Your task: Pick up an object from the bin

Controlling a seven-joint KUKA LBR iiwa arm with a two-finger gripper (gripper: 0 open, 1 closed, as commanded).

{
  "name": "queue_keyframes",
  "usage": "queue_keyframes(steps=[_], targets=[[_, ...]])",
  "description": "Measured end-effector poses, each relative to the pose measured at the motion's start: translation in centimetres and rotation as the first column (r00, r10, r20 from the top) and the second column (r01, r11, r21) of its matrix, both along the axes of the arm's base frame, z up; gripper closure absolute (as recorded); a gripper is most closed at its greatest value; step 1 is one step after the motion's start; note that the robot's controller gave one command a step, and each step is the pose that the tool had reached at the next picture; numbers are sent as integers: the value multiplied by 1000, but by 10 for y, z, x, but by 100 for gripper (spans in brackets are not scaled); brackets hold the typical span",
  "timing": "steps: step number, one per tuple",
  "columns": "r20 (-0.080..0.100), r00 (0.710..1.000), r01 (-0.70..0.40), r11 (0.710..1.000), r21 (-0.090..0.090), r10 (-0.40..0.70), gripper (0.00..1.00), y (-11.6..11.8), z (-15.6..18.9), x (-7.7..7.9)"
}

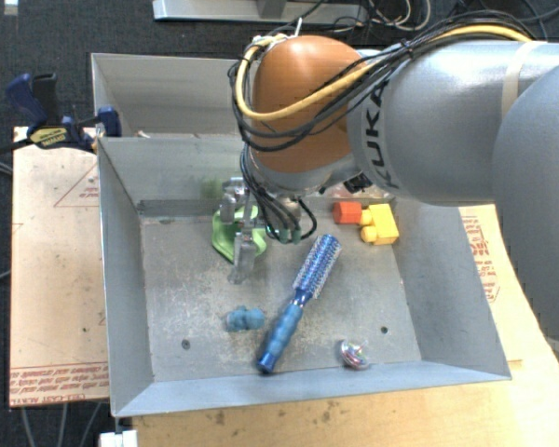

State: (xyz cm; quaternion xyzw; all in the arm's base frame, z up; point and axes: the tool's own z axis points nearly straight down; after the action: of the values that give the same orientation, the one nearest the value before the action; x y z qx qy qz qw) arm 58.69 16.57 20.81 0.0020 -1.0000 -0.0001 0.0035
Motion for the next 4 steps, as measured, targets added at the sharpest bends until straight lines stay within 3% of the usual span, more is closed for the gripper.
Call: queue_keyframes(steps=[1,2,3,4], targets=[[-6,1000,21,1000,-4,-21,0,-57,-74,-67],[1,998,68,998,0,-68,0,-82,-142,-76],[7,998,65,998,1,-65,100,-81,-138,-74],[7,998,66,998,1,-66,0,-81,-139,-74]])
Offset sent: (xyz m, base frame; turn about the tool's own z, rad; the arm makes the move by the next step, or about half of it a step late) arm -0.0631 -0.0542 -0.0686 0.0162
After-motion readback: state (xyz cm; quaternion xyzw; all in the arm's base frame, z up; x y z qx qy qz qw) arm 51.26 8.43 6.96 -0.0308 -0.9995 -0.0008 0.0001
